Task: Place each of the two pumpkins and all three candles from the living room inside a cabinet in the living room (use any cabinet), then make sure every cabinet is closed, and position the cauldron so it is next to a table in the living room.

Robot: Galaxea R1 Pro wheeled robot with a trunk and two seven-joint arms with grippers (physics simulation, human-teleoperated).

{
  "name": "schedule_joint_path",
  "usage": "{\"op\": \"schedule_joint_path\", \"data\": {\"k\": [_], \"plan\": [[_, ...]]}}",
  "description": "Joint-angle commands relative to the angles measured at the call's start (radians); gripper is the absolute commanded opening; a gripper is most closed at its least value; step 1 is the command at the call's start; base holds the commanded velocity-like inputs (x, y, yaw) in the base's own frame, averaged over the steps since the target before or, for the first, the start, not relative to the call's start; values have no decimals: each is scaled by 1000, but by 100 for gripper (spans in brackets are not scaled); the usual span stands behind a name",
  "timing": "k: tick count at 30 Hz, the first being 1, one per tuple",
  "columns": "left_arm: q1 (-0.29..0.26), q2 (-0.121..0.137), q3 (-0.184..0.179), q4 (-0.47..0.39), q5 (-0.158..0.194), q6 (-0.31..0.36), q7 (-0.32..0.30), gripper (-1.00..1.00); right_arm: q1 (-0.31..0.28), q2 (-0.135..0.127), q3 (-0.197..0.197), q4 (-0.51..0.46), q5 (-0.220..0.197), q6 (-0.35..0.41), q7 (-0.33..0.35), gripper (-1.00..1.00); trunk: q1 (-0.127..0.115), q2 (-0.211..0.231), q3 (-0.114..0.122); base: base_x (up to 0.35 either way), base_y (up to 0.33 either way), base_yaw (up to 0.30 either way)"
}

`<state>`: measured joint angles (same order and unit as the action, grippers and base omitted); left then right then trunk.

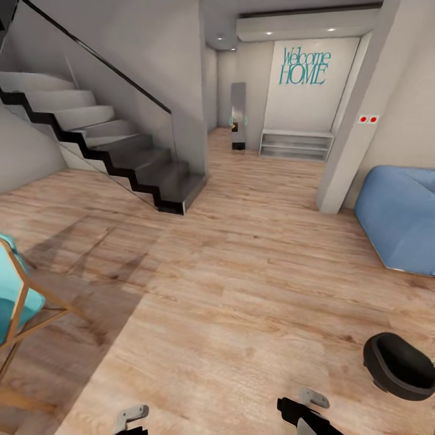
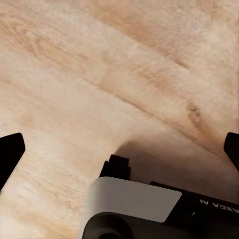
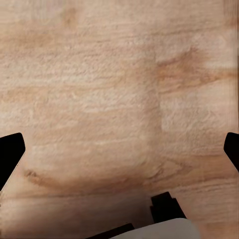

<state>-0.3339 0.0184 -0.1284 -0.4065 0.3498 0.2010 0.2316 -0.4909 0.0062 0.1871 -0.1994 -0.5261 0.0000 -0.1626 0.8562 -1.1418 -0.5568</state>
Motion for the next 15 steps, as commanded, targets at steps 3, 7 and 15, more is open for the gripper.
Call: {"op": "schedule_joint_path", "data": {"k": [3,7,15], "plan": [[0,0,0,0,0,0,0,100,0,0,0,0,1,0,0,100,0,0,0,327,0,-280],[0,0,0,0,0,0,0,100,0,0,0,0,1,0,0,100,0,0,0,327,0,-259],[0,0,0,0,0,0,0,100,0,1,0,0,3,0,0,100,0,0,0,327,0,-46]]}}
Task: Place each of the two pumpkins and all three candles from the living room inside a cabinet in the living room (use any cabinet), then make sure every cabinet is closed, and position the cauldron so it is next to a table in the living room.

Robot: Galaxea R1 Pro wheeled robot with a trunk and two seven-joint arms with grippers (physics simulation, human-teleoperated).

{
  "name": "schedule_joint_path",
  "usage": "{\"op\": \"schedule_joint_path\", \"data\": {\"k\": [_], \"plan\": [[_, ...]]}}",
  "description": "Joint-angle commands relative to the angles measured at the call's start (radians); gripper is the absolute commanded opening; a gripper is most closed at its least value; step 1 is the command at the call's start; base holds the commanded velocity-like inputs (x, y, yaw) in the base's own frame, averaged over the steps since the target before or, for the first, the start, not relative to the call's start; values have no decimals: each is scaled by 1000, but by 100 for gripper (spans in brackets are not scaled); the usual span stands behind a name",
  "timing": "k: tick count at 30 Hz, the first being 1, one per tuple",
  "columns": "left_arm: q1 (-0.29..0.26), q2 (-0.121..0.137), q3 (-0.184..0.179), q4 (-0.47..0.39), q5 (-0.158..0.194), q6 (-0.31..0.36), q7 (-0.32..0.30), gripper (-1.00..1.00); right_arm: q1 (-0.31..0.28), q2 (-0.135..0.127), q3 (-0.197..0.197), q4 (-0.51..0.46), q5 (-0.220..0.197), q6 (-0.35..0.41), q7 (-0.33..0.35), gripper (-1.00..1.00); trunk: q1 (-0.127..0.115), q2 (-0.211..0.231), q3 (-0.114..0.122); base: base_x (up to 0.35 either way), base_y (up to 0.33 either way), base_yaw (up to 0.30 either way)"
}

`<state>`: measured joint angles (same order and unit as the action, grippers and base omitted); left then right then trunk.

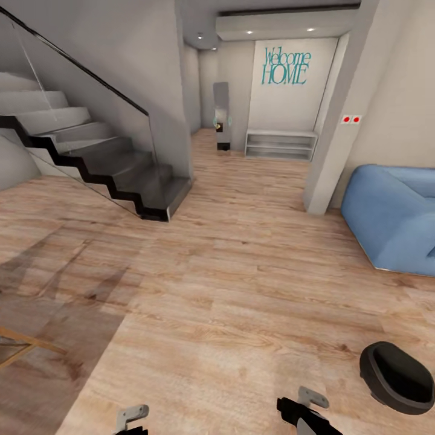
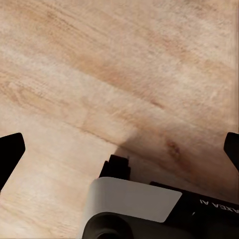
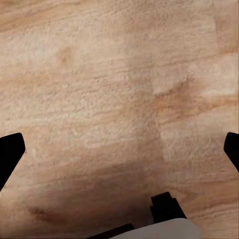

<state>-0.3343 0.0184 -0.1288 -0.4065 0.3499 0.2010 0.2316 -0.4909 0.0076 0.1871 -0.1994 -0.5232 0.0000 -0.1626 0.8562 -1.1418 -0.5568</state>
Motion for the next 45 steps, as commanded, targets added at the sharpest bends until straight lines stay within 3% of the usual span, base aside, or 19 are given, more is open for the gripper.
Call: {"op": "schedule_joint_path", "data": {"k": [1,12,18,30,45], "plan": [[0,0,0,0,0,0,0,100,0,0,0,0,0,0,0,100,0,0,0,327,0,-5],[0,0,0,0,0,0,0,100,0,-1,0,6,1,0,1,100,0,0,0,327,0,-16],[0,-1,1,1,0,-13,0,100,0,0,1,48,2,-52,3,100,0,0,0,327,0,-1],[0,0,2,1,0,-15,0,100,0,1,1,54,-1,-70,2,100,0,0,0,327,0,-12],[0,0,1,1,1,-15,0,100,0,0,-3,54,-9,-71,2,100,0,0,0,327,0,-254]]}}
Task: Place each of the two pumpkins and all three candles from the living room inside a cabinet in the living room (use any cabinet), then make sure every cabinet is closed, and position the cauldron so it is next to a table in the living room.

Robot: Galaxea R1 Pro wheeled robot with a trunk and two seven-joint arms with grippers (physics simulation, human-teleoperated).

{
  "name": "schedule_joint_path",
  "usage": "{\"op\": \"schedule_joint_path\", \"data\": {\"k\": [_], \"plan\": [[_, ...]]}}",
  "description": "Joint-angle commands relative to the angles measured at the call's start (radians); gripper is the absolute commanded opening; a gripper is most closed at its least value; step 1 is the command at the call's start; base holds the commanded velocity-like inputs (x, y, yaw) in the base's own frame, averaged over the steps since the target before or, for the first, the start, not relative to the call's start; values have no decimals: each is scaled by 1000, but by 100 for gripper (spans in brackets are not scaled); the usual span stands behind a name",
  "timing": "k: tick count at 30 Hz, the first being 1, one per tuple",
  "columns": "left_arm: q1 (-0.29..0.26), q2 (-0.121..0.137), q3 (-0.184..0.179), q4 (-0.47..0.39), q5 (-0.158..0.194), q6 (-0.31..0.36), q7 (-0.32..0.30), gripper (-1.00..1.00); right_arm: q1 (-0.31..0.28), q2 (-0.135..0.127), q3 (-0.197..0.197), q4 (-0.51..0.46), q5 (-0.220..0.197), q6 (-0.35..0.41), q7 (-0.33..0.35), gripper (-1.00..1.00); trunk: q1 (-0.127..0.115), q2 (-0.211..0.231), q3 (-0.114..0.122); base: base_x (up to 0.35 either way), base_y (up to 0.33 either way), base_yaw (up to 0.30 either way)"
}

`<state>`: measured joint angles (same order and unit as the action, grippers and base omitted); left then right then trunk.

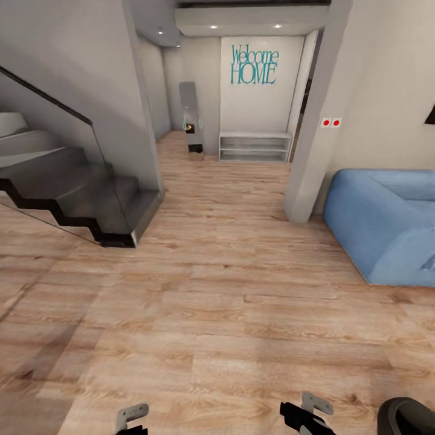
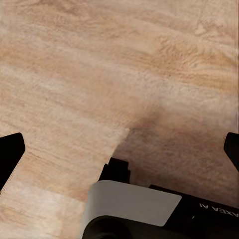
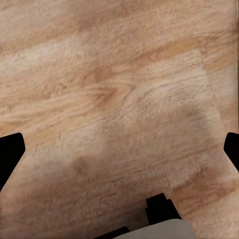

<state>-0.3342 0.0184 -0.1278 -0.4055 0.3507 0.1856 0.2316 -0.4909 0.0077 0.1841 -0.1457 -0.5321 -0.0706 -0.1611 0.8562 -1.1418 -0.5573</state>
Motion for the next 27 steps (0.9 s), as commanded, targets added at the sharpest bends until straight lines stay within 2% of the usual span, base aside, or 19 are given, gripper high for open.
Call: {"op": "schedule_joint_path", "data": {"k": [1,13,27], "plan": [[0,0,0,0,0,0,0,100,0,0,0,0,0,0,0,100,0,0,0,327,0,-287],[0,0,0,0,0,0,0,100,0,0,0,0,-4,0,0,100,0,0,0,302,0,-287],[0,0,0,0,0,-2,0,100,0,0,0,0,-6,0,0,100,0,0,0,31,0,-288]]}}
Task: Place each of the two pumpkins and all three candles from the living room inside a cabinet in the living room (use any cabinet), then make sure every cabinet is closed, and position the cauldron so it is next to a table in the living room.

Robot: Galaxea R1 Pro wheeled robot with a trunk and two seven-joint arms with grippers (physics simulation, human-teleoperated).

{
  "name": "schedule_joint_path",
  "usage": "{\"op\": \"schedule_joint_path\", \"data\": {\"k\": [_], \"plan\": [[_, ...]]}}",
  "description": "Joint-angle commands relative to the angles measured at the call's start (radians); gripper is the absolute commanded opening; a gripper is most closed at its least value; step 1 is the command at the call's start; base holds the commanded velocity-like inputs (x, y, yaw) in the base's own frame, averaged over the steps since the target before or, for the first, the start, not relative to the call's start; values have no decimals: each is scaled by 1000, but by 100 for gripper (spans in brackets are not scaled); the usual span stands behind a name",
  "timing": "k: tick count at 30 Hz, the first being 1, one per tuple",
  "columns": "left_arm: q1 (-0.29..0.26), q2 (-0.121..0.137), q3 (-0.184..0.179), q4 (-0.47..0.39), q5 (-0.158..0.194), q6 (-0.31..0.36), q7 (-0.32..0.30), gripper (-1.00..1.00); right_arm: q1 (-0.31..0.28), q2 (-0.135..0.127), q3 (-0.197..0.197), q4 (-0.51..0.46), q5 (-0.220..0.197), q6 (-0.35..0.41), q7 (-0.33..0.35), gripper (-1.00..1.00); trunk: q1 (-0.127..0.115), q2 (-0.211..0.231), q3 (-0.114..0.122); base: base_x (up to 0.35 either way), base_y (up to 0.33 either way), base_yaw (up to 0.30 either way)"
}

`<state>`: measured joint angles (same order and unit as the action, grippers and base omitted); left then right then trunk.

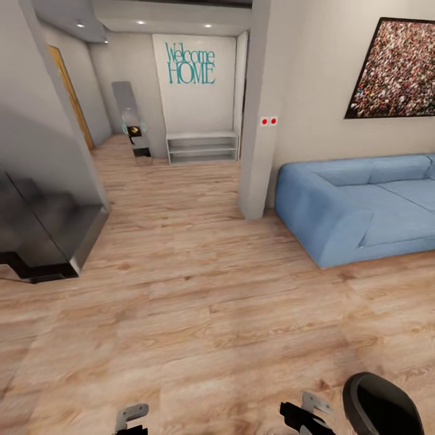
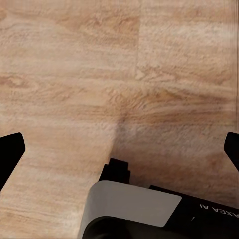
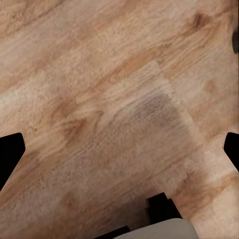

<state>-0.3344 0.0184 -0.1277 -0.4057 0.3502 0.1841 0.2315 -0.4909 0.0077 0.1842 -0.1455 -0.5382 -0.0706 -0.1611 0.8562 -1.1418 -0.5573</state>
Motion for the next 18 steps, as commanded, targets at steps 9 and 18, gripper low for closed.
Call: {"op": "schedule_joint_path", "data": {"k": [9,18], "plan": [[0,0,0,1,1,0,0,100,0,1,0,1,-2,0,0,100,0,0,0,64,42,-288],[0,0,-1,1,1,0,-2,100,0,0,-3,1,-3,0,0,100,0,0,0,187,109,-289]]}}
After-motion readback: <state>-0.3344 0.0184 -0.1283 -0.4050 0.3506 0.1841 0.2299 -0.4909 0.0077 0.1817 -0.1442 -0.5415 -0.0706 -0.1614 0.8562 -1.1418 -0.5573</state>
